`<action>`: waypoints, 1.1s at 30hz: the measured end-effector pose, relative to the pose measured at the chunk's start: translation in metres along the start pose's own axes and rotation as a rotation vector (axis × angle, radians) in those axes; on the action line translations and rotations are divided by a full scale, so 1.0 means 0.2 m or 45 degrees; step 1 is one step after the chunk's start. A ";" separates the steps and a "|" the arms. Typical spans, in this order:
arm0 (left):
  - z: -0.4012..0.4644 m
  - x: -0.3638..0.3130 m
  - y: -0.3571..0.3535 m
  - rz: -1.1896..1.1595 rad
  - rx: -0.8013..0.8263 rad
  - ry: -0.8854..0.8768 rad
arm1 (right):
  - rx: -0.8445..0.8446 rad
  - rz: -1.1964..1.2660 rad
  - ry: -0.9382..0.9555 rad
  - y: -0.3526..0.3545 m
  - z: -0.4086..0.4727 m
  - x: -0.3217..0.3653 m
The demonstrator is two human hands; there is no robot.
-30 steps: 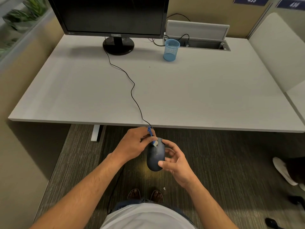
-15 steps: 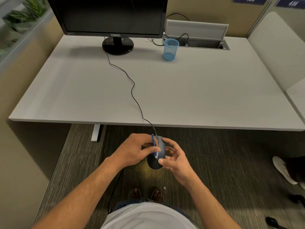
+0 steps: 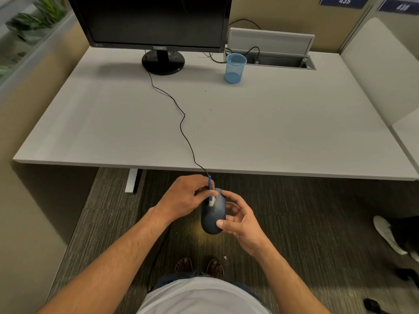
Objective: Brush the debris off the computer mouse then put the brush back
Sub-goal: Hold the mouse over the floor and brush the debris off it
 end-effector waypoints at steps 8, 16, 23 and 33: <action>0.05 0.03 0.02 0.009 -0.075 0.007 | 0.007 -0.002 0.003 0.00 0.00 -0.01; 0.06 0.06 0.06 0.057 -0.281 0.047 | 0.005 0.008 -0.008 0.01 0.01 -0.02; 0.04 0.08 0.06 -0.408 -0.012 0.176 | -0.002 0.020 -0.008 0.02 0.01 -0.01; 0.02 0.05 -0.01 -0.288 0.204 0.148 | 0.003 0.045 0.011 -0.01 0.01 0.01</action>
Point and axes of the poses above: each hand's wrist, its own z-axis towards the middle knuckle, its own y-axis out of the back of the hand, x = y × z, the point moved 7 cm from there along z, towards the middle knuckle, and after that the axes turned 6 degrees about z, right-handed, at the moved point
